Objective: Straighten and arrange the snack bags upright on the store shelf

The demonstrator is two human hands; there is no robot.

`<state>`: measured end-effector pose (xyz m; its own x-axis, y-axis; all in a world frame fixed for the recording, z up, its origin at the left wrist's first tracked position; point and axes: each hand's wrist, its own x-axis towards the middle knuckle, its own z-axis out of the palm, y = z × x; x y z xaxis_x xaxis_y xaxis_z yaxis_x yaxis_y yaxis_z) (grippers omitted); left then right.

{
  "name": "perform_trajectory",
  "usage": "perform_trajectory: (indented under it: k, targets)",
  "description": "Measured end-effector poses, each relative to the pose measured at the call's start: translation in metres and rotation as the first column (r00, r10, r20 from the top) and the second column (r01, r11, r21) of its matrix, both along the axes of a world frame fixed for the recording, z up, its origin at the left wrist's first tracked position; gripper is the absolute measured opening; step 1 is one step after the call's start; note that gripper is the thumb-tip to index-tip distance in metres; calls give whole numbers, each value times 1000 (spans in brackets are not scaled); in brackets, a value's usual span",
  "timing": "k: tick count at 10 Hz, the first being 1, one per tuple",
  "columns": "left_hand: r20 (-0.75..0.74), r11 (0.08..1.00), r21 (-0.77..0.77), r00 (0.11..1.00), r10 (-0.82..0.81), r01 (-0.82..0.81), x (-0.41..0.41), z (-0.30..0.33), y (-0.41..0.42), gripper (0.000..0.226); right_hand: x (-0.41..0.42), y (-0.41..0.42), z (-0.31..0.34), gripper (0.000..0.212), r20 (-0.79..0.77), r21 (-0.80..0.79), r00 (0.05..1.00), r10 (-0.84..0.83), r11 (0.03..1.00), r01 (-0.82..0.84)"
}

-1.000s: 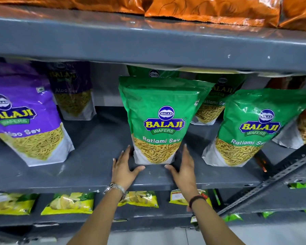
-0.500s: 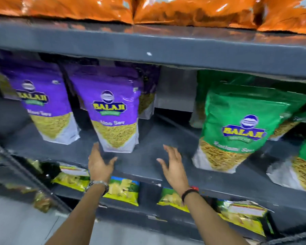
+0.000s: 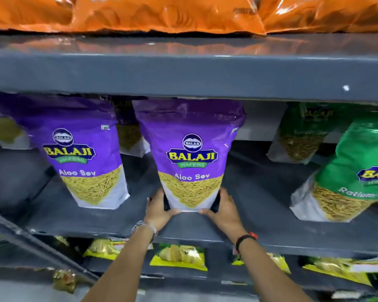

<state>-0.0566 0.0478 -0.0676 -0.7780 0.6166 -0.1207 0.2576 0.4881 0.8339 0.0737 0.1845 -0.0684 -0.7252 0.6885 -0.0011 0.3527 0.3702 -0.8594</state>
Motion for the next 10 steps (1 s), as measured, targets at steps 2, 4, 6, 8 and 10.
perform_trajectory:
  k: [2, 4, 6, 8, 10]
  targets:
    - [-93, 999, -20, 994, -48, 46, 9, -10, -1, 80, 16, -11, 1, 72, -8, 52, 998, -65, 997, 65]
    - [-190, 1000, -13, 982, -6, 4, 10, -12, 0, 73, 8, -18, 5, 76, 49, 115, 993, -112, 988, 106]
    - [-227, 999, -35, 974, 1, -9, 9, -12, 0, 58, 8, -21, 6, 69, 72, 115, 988, -139, 985, 130]
    - [-207, 999, -36, 978, -29, 22, 10, -9, 0, 60, 9, -23, 9, 71, 91, 127, 987, -131, 985, 119]
    - [-485, 999, -9, 874, -43, 45, 11, -15, -21, 85, 21, -27, 6, 105, 47, 2, 990, -131, 991, 131]
